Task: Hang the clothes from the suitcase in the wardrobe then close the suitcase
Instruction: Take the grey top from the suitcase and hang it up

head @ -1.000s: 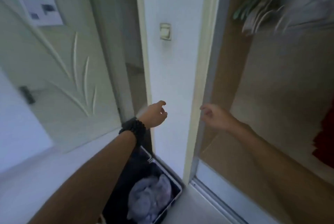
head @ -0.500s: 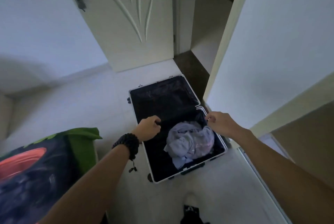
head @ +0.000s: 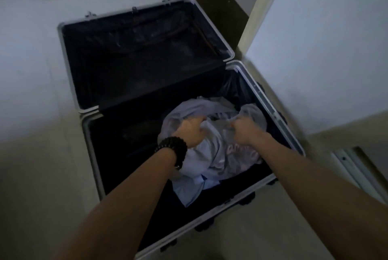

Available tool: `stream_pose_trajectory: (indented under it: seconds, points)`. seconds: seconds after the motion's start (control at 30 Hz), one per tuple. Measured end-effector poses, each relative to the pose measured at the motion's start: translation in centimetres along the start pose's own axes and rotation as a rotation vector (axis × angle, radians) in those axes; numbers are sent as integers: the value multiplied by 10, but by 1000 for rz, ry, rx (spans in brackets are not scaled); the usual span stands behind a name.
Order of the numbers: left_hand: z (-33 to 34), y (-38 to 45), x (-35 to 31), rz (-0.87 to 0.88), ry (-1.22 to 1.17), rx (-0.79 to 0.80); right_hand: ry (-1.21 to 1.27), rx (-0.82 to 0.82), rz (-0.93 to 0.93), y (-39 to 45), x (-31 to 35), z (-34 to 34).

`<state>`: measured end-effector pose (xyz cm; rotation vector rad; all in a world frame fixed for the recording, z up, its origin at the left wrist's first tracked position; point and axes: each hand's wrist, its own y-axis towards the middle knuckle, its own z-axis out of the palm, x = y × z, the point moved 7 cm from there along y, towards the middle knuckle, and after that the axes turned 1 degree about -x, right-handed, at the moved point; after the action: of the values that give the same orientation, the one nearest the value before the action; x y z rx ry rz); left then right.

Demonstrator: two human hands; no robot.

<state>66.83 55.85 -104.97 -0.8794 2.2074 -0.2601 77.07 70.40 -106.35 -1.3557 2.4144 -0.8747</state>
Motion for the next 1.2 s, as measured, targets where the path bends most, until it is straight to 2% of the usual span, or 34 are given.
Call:
stream_pose_trajectory:
  seconds: [0.1,0.2,0.3,0.5,0.67,0.97,1.07,1.2]
  points:
    - [56,46,32,26,190,68,-170,-14,-91,53,-2,30]
    - [78,75,39,106,270,113,-339,123,-117,74,-13,59]
    - [78,75,31,157,306,229,-462,201,-132,68,-20,70]
    - [-19,7,-26,367,426,1,-400,60,-191,-8,2,-11]
    - [-150,-91,-110,377,312,-24,-343,94,-250,-132,31,-131]
    - [-467,-261,-387,511,204,-217,-16,-129,-235,-406,34,-470]
    - [-568,-329,-494,621,288,-280,-27,-219,-167,-517,32,-577]
    - [-667,-403,-605,793,403,-455,-196,-241,6,-635,20,-663]
